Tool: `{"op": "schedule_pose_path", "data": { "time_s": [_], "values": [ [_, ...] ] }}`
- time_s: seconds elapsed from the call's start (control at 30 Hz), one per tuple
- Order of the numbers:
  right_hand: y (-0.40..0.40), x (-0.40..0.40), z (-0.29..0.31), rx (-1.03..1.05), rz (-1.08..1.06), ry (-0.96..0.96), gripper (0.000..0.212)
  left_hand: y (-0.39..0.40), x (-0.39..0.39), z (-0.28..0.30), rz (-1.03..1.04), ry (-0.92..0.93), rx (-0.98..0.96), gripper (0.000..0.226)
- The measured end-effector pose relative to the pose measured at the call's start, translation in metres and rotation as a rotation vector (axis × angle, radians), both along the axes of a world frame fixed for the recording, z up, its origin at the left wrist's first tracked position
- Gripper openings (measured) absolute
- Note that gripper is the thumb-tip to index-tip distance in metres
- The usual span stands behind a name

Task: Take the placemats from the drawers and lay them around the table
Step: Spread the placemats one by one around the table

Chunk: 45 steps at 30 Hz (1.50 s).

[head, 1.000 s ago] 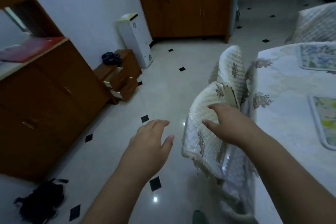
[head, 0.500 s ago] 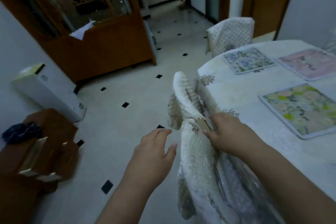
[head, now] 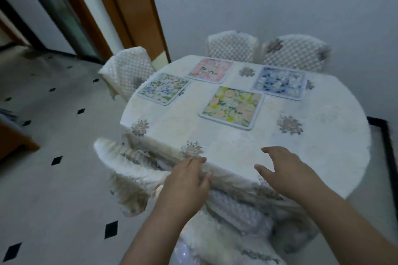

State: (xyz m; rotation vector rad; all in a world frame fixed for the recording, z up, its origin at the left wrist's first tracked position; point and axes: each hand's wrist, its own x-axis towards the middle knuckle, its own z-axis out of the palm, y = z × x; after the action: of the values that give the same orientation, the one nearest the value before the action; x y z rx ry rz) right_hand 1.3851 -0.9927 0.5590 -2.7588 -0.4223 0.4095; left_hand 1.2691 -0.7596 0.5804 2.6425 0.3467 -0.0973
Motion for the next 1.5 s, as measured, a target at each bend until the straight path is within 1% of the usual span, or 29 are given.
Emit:
{"op": "schedule_pose_path", "data": {
  "time_s": [0.07, 0.17, 0.3, 0.43, 0.57, 0.63, 0.73, 0.8, 0.93, 1.03, 1.07, 1.1, 1.13, 1.23, 1.27, 1.33, 1.4, 1.47, 1.5],
  "values": [
    [-0.009, 0.013, -0.005, 0.015, -0.077, 0.000, 0.063, -0.003, 0.026, -0.006, -0.076, -0.009, 0.002, 0.047],
    [-0.008, 0.039, -0.014, 0.034, -0.137, 0.009, 0.064, -0.001, 0.062, -0.017, -0.120, -0.010, -0.013, 0.047],
    [0.009, 0.076, -0.030, 0.072, -0.153, 0.022, 0.064, 0.020, 0.104, -0.034, -0.131, 0.014, -0.008, 0.046],
    [0.035, 0.112, -0.060, 0.180, -0.206, 0.072, 0.066, 0.052, 0.151, -0.058, -0.116, 0.060, -0.054, 0.046],
    [0.066, 0.152, -0.108, 0.332, -0.353, 0.157, 0.067, 0.088, 0.227, -0.108, -0.151, 0.089, -0.077, 0.050],
    [0.080, 0.170, -0.136, 0.350, -0.411, 0.194, 0.066, 0.106, 0.270, -0.140, -0.164, 0.107, -0.060, 0.053],
    [0.101, 0.199, -0.171, 0.388, -0.493, 0.174, 0.063, 0.131, 0.330, -0.188, -0.187, 0.104, -0.026, 0.057],
    [0.113, 0.222, -0.193, 0.411, -0.558, 0.155, 0.062, 0.144, 0.366, -0.216, -0.148, 0.114, -0.081, 0.059],
    [0.131, 0.260, -0.228, 0.420, -0.666, 0.168, 0.060, 0.162, 0.417, -0.255, 0.007, 0.196, -0.214, 0.065],
    [0.139, 0.276, -0.241, 0.425, -0.738, 0.183, 0.057, 0.178, 0.436, -0.267, 0.044, 0.225, -0.289, 0.075],
    [0.140, 0.281, -0.245, 0.427, -0.765, 0.158, 0.055, 0.184, 0.441, -0.267, 0.079, 0.217, -0.329, 0.076],
    [0.140, 0.286, -0.248, 0.439, -0.801, 0.128, 0.052, 0.188, 0.444, -0.266, 0.116, 0.193, -0.359, 0.072],
    [0.139, 0.289, -0.250, 0.475, -0.846, 0.095, 0.048, 0.191, 0.446, -0.266, 0.144, 0.158, -0.384, 0.062],
    [0.133, 0.296, -0.253, 0.629, -0.969, 0.094, 0.030, 0.191, 0.444, -0.259, 0.179, 0.043, -0.502, 0.013],
    [0.129, 0.297, -0.255, 0.679, -0.993, 0.097, 0.023, 0.187, 0.442, -0.255, 0.173, 0.027, -0.544, 0.006],
    [0.121, 0.298, -0.251, 0.766, -1.028, 0.107, 0.014, 0.175, 0.435, -0.247, 0.160, 0.044, -0.637, 0.022],
    [0.105, 0.291, -0.246, 0.786, -1.047, 0.126, 0.017, 0.157, 0.423, -0.239, 0.159, 0.115, -0.694, 0.036],
    [0.081, 0.274, -0.243, 0.766, -1.049, 0.124, 0.021, 0.135, 0.403, -0.234, 0.119, 0.215, -0.695, 0.049],
    [0.066, 0.263, -0.242, 0.744, -1.051, 0.112, 0.021, 0.122, 0.391, -0.234, 0.081, 0.254, -0.665, 0.055]
  ]
}}
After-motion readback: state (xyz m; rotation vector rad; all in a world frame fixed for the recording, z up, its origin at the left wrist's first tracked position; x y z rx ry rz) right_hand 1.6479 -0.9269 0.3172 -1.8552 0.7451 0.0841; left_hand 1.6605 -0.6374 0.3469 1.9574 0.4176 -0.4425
